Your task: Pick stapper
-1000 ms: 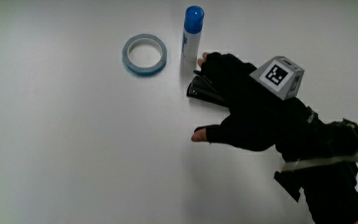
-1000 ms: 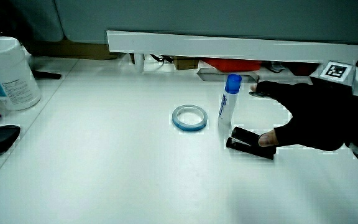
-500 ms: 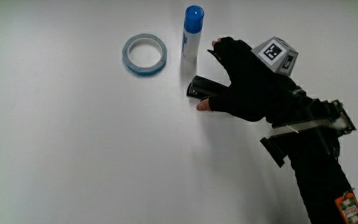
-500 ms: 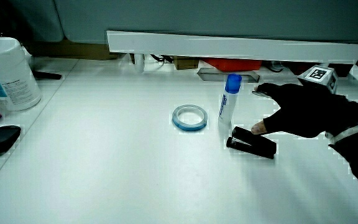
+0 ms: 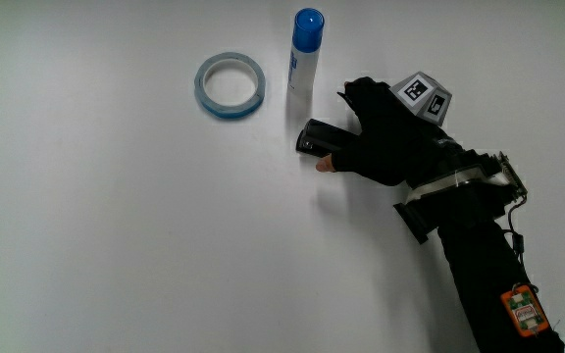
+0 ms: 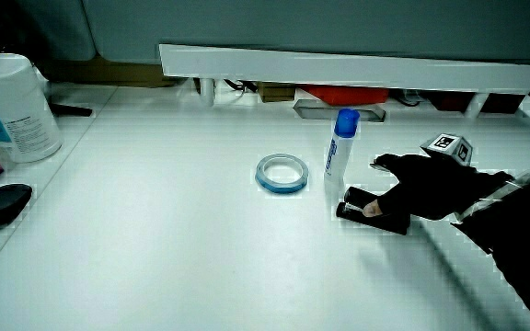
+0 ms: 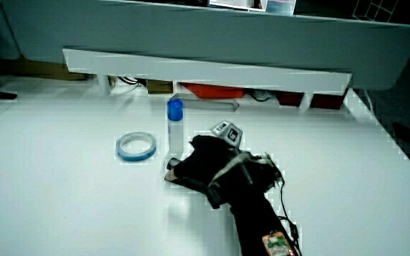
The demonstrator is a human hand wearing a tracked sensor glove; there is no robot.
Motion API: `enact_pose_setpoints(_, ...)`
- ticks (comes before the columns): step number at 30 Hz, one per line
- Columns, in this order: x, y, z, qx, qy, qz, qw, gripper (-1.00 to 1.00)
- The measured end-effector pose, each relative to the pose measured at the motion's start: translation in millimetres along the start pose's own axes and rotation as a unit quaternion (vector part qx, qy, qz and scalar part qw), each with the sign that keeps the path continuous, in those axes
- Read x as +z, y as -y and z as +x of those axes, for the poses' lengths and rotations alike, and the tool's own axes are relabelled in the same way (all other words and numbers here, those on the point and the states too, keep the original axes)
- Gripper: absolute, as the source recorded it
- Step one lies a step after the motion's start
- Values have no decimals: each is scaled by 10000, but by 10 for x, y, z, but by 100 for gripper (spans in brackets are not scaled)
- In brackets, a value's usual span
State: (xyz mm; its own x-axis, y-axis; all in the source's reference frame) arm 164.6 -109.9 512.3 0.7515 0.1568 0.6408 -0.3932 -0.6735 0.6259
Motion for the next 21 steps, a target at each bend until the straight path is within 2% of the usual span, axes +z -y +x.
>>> enact_pose_setpoints(6,-50,-57,53,-55,30,-39,10000,0)
enact_pose_setpoints(9,-44,-50,37,5,13,16,10000,14)
enact_pose_setpoints(13,-56,-65,47,-53,25,99,9999,32)
enact_pose_setpoints(20,-72,-73,48,74,29,322,9995,64)
enact_pose_setpoints(21,-78,-69,45,-72,-117,-25,9999,68)
